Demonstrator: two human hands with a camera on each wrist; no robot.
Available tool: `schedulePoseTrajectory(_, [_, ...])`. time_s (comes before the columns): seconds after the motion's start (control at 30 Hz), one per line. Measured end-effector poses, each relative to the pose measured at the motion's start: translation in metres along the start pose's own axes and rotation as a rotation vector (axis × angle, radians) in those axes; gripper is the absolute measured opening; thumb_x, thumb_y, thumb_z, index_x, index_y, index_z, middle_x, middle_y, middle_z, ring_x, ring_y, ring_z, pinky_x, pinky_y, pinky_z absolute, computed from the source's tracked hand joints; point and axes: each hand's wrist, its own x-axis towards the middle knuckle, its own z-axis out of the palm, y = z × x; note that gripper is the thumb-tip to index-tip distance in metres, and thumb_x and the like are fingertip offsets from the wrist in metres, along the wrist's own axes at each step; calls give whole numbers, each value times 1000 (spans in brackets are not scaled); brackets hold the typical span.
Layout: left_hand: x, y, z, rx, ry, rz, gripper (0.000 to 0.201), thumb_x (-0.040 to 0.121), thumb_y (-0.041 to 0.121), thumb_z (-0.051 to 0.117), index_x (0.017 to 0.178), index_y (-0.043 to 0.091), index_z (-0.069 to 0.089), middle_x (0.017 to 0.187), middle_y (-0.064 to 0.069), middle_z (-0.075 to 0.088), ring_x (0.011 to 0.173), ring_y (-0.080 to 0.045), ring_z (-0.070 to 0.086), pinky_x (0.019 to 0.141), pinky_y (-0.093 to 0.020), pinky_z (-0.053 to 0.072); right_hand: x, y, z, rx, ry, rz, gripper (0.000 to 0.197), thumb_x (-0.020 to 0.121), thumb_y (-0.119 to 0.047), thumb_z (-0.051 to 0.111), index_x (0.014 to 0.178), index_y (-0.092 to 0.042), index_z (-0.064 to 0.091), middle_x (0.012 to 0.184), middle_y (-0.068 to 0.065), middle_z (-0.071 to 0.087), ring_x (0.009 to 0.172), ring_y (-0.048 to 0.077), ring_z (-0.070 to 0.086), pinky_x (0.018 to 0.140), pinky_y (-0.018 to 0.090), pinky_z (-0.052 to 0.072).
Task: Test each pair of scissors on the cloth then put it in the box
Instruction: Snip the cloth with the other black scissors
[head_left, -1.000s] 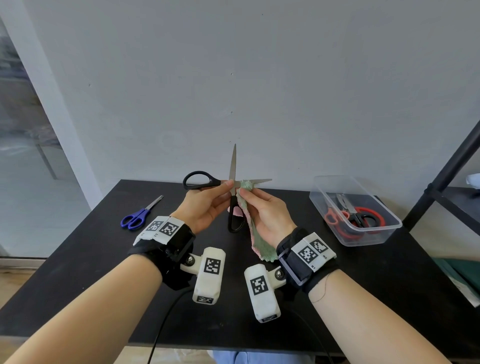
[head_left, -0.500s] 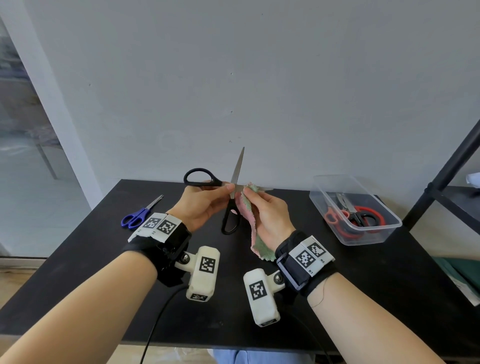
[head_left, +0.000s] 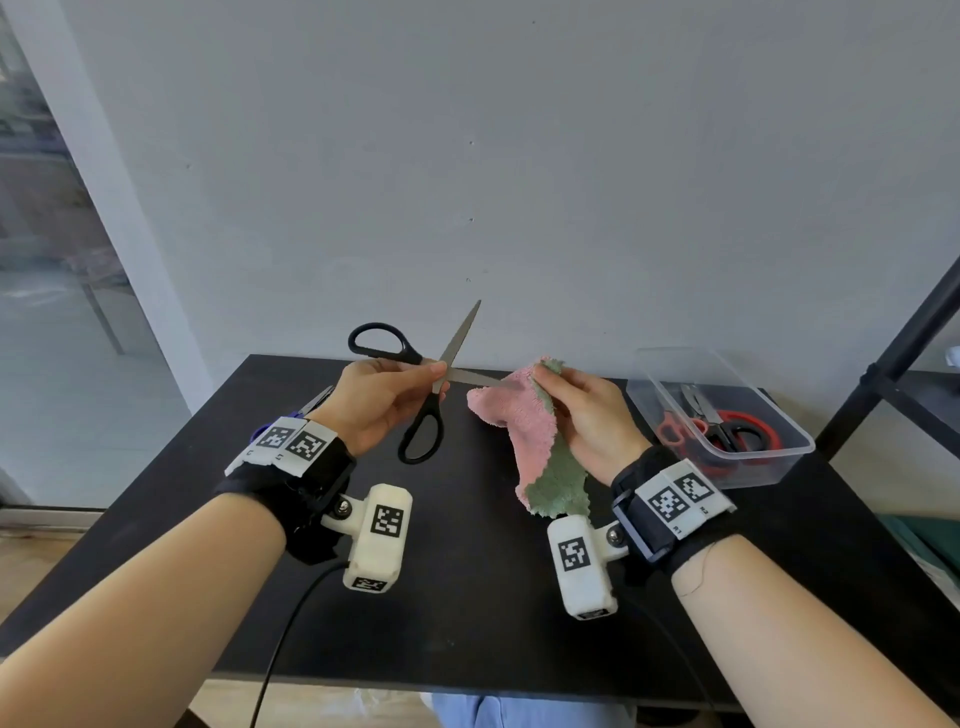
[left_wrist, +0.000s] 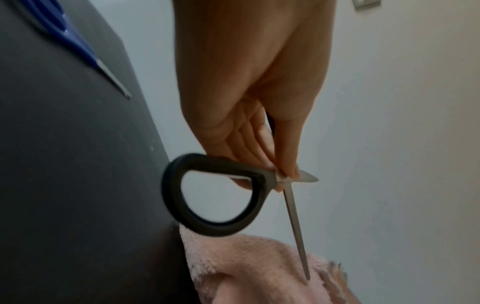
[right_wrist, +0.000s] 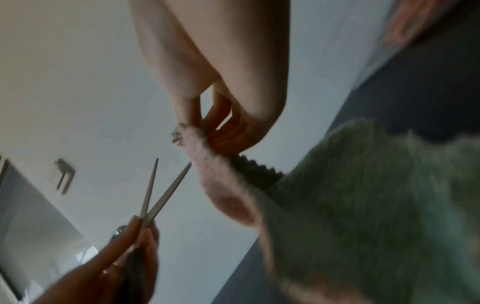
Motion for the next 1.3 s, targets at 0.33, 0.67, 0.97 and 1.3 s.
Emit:
schedulePoseTrajectory(0.33, [-9,19,2,626,-181,-58,11,76,13,79,83,6,75,80,-9,71,70,-8,65,62,-12,49,17,-41,-13,-649,-54,-166,19,88,-8,64,106,-3,68,102,10,70,94,15,65,82,17,53])
schedulePoseTrajectory(0.67, [-11,18,15,871,-212,-60,28,70,23,83,77,-2,72,79,-18,66,76,-17,52,75,-26,43,3,-37,21,-967,-430,-206,17,82,-15,72,98,-9,75,89,-6,73,78,-8,63,80,10,48])
schedulePoseTrajectory(0.97, [-11,10,19,938,-148,-4,34,68,26,84,83,-3,72,77,-8,66,71,-12,55,68,-23,45,-2,-23,24,-973,-507,-114,5,79,-32,74,82,-29,77,96,10,74,89,10,66,88,29,50])
schedulePoseTrajectory(1.3, [-10,9,23,872,-155,6,24,75,17,80,89,-1,73,78,-7,69,69,-9,58,64,-16,47,5,-21,25,-1119,-498,-126,6,84,-20,70,79,-24,73,74,-9,68,69,1,57,70,17,41])
